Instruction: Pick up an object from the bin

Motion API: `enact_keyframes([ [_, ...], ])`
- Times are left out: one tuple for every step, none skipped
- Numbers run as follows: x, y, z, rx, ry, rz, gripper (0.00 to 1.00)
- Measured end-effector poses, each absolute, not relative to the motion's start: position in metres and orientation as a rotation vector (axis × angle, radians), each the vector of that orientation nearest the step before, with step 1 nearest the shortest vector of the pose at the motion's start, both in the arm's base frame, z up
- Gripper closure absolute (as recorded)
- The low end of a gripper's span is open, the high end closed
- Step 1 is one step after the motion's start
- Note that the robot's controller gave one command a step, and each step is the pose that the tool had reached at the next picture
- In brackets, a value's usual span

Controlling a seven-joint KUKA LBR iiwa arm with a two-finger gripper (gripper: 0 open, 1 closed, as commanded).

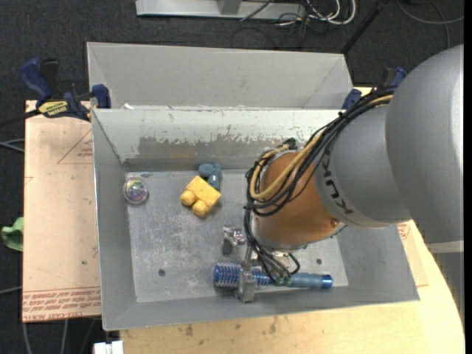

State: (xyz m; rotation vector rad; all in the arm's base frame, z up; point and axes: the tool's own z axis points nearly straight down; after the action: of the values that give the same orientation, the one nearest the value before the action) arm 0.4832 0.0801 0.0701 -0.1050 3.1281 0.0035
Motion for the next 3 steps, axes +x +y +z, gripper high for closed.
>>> enact_keyframes([
  [0.486,0.080,0.071,-0.101,3.130,0.004,0.00],
  [0.483,0.080,0.069,-0.103,3.140,0.002,1.00],
  [0.483,0.081,0.086,-0.101,3.139,0.003,1.00],
])
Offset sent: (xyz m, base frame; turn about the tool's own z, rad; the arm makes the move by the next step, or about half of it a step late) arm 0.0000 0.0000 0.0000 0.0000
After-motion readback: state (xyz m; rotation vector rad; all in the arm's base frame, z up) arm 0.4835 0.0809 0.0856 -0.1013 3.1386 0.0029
